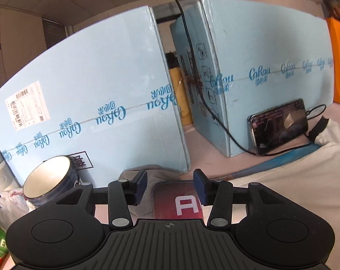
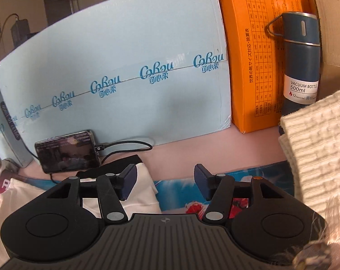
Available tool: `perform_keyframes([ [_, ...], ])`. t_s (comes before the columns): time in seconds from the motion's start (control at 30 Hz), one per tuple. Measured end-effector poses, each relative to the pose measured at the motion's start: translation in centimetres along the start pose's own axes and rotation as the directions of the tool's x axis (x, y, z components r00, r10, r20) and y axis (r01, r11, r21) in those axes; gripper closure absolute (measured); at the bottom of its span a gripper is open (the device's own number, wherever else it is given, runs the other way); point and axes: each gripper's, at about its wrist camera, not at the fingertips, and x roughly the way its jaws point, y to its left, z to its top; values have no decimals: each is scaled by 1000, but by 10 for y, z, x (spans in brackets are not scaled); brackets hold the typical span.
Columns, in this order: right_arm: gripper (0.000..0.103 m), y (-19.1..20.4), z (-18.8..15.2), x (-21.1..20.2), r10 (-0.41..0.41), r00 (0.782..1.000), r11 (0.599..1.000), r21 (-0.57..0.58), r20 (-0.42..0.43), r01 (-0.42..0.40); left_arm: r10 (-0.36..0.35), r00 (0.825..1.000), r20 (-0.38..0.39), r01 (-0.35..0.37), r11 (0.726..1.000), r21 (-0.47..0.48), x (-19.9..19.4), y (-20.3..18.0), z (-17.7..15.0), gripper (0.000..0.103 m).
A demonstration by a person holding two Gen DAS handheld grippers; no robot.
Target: Fold clothes
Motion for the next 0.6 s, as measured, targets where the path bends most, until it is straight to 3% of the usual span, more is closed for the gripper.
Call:
perform_keyframes([
  [0.1,42,5,-22,-42,101,995,995,-21,-6,-101,-149,983,106,142,988,69,-55,-9,-14,52],
  [0.17,42,12,-38,-68,168,986,985,-39,-18,-169,-209,970,127,185,967,177,-88,-22,-28,50],
  [0.27,42,29,-63,-88,250,965,964,-72,-74,-255,-222,972,78,191,938,289,-116,-40,-45,50],
  [0.37,42,47,-81,-82,250,959,958,-111,-133,-265,-221,975,-2,203,895,398,-133,-58,-57,50],
  [0.53,44,61,-96,-66,255,948,951,-127,-191,-282,-164,975,-150,222,761,610,-140,-86,-73,50],
  [0.6,44,65,-98,-64,257,947,948,-140,-192,-285,-171,972,-164,236,745,623,-137,-88,-71,50],
])
